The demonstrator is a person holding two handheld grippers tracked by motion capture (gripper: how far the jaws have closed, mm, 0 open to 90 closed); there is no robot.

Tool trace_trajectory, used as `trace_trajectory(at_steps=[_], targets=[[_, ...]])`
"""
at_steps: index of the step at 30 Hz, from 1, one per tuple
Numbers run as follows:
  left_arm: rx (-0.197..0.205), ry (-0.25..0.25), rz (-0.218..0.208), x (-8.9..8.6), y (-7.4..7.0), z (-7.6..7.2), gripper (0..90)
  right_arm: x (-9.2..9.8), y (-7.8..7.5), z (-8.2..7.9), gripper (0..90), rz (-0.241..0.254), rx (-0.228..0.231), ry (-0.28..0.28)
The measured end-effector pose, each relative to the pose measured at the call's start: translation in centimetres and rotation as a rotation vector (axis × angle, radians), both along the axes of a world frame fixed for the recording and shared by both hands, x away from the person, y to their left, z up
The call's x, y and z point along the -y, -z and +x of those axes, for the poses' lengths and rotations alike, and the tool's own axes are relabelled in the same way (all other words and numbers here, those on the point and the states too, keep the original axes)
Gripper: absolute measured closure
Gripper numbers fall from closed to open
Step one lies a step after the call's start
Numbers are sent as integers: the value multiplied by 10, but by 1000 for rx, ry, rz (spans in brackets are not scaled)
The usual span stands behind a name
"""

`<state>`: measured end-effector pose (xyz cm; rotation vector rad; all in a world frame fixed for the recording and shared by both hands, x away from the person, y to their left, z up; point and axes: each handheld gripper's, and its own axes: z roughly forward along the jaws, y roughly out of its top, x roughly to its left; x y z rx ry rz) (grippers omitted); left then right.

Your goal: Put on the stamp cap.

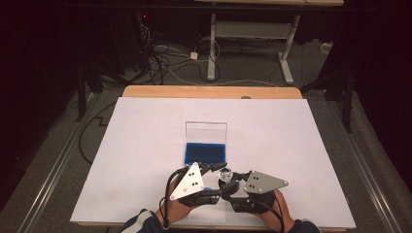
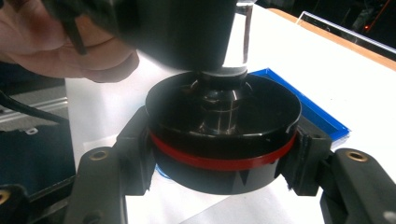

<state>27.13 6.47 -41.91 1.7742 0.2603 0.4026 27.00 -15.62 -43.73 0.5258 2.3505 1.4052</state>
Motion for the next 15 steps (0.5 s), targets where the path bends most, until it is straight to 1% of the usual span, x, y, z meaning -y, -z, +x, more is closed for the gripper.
trace_trajectory(at_steps=[1, 3, 4, 5, 7, 8, 9, 10, 11, 15], targets=[[-6, 2, -4, 0, 0, 0, 429, 0, 0, 0, 387, 2, 1, -1], [-6, -1, 11, 1, 0, 0, 429, 0, 0, 0, 387, -2, 6, 1], [-13, -5, 8, 1, 1, 1, 429, 1, -1, 0, 387, -4, 12, 5], [-22, 4, 1, 1, 1, 2, 435, 1, -1, 0, 387, -1, 14, 6], [-28, 3, 8, 1, 2, 2, 458, 1, -1, 0, 387, -8, 18, 6], [-35, 12, 0, 0, 2, 2, 500, 1, -1, 0, 387, -8, 19, 7], [-35, 11, 2, 1, 2, 2, 517, 1, 0, 0, 387, -6, 19, 6], [-30, 0, 11, 1, 2, 2, 518, 0, -1, -1, 387, -12, 22, 7], [-33, 6, 3, 1, 2, 2, 537, 0, -1, -1, 387, -16, 21, 7], [-36, 6, -3, 0, 2, 2, 542, 0, -1, -1, 387, -11, 21, 7]])
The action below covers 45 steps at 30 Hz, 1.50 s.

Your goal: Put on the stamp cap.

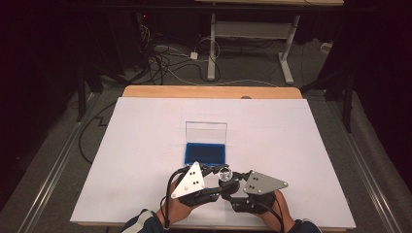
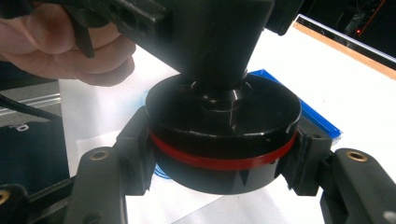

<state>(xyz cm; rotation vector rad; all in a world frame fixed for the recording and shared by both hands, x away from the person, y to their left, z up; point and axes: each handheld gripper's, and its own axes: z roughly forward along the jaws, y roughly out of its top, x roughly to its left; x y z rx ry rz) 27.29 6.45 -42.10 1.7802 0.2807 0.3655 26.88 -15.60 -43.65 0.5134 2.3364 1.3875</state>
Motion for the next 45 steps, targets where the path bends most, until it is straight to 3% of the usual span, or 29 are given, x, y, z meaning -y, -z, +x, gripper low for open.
trace_trajectory(at_steps=[12, 18, 24, 45], targets=[[28, -12, 26, -1, -2, -1, 556, 0, 0, 1, 380, 15, -8, -6], [40, -29, 9, -7, -6, 0, 563, 1, 2, 2, 298, 8, -24, 3], [57, -42, 12, -13, -10, 1, 563, 5, 3, 3, 275, 13, -37, -1], [99, -114, 82, -45, -10, 7, 563, 31, -4, 8, 260, 19, -8, 84]])
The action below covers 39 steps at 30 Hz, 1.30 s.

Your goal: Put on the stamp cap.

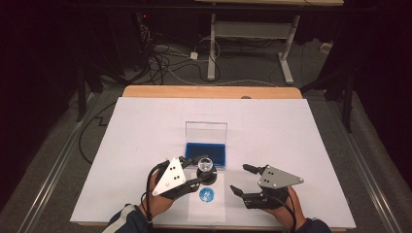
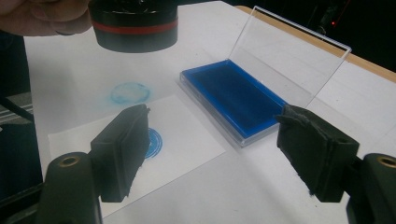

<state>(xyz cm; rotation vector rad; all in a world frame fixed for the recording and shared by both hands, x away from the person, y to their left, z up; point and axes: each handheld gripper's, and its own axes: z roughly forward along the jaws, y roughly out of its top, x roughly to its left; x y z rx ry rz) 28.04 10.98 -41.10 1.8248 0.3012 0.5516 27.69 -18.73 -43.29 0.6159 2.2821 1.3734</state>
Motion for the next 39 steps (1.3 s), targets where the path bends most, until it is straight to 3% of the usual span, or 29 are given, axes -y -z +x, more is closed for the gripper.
trace_trajectory(at_steps=[13, 18, 25, 30, 39], targets=[[13, -14, 21, -5, 1, 0, 563, 5, -2, -1, 263, 5, 11, 9], [11, -44, 25, -15, 2, 7, 564, 12, -3, -2, 267, 14, 17, 21], [30, -126, 49, -35, 5, 20, 564, 15, -3, -2, 267, 13, 19, 30], [2, -173, 34, -49, 11, 33, 564, 13, -3, -2, 269, 7, 20, 22], [-49, -242, 51, -61, 31, 57, 563, 13, -2, -2, 270, 5, 17, 22]])
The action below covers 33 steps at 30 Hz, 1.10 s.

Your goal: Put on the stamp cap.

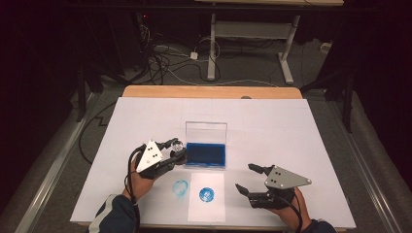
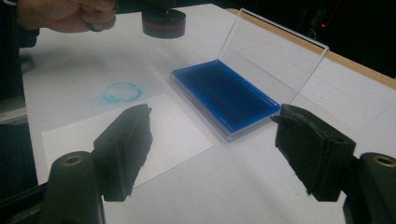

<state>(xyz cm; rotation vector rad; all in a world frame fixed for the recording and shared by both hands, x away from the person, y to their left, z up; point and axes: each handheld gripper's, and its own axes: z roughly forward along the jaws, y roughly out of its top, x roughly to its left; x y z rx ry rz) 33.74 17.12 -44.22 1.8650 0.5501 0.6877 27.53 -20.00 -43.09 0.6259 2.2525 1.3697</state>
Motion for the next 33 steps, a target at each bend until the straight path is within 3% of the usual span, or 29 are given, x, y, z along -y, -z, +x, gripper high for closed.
trace_trajectory(at_steps=[9, 11, 14, 18, 28, 33], targets=[[-37, -55, 47, -6, 16, 16, 563, -1, 1, 0, 275, -4, -3, -11], [-49, -58, 41, -7, 19, 20, 563, -1, 2, 1, 274, -7, -6, -11], [-43, -69, 72, -5, 23, 24, 563, -1, 2, 1, 275, -6, -7, -10], [-64, -79, 87, -4, 29, 31, 563, -2, 3, 2, 277, -11, -6, -14], [-103, -93, 97, -7, 39, 38, 562, -1, 4, 2, 284, -14, -11, -18], [-106, -92, 136, -3, 42, 37, 562, -2, 5, 3, 283, -15, -13, -19]])
